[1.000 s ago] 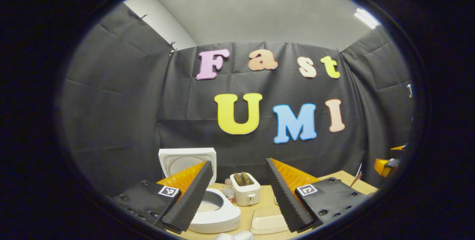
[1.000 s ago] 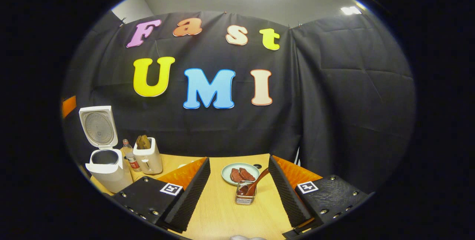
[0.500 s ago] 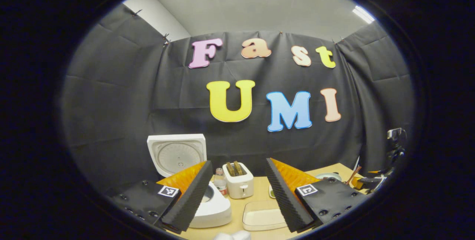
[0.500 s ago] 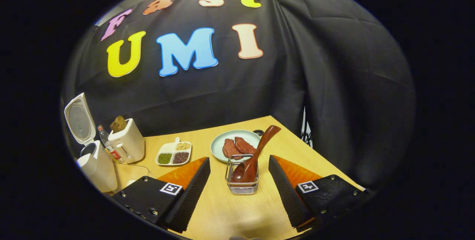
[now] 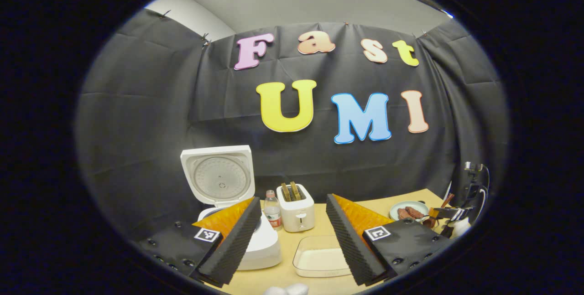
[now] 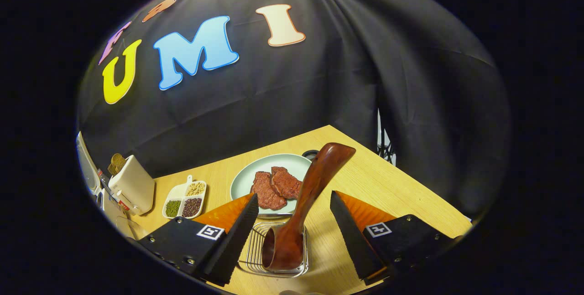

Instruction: Close the left gripper, press the button to open the rice cooker; take a wooden spoon from the chopstick holder with the right hand, scoop a spoonful of rice and pour it into the rice cooker, then put the wooden spoon back into the chopstick holder.

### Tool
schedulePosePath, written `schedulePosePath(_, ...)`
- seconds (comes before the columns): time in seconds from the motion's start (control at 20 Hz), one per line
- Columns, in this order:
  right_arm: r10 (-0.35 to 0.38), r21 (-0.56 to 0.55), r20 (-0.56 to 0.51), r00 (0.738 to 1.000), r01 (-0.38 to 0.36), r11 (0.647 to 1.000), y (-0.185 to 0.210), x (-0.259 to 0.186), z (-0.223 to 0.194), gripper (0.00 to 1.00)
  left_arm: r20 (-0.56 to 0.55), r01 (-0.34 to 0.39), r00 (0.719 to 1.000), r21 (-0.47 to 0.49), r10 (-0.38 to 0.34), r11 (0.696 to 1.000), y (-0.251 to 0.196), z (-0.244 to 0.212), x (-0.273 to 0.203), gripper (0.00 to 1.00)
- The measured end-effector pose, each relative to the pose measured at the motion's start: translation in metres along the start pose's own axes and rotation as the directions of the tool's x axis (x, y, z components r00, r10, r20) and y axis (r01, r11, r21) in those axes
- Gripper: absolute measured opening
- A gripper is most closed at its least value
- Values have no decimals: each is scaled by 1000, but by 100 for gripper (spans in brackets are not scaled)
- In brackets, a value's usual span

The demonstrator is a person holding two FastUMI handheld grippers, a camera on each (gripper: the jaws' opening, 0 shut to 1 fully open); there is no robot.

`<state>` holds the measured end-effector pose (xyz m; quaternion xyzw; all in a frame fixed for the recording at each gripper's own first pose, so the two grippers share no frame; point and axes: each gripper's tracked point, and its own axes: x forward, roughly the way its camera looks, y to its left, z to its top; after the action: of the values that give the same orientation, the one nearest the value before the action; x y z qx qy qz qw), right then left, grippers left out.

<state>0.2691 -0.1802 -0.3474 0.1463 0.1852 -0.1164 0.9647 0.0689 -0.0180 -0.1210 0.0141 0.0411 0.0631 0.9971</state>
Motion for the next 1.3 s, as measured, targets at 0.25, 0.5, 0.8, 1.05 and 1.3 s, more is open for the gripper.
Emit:
schedulePosePath(0.25, 6, 15, -13, 1000, -6, 1000, 2, 20, 5, 97, -16, -22, 1000, 15, 22, 1000, -4, -6, 1, 99)
schedulePosePath(0.5, 9, -8, 11, 1000, -9, 1000, 2, 19, 13, 67, -13, -22, 1000, 34, 23, 999, -5, -4, 4, 99)
schedulePosePath(0.8, 16, 1, 2, 1000, -16, 1000, 2, 15, 15, 17, -6, -7, 1000, 42, 8, 999, -7, -2, 9, 99)
schedulePosePath(1.05, 12, 1, -1, 1000, -12, 1000, 6, 14, 17, 16, -6, -2, 1000, 46, 2, 999, -3, -2, 11, 99)
schedulePosePath(1.3, 16, -38, 37, 999, -14, 999, 20, -2, 42, 16, 5, 0, 1000, 46, 0, 999, 6, -1, 14, 99)
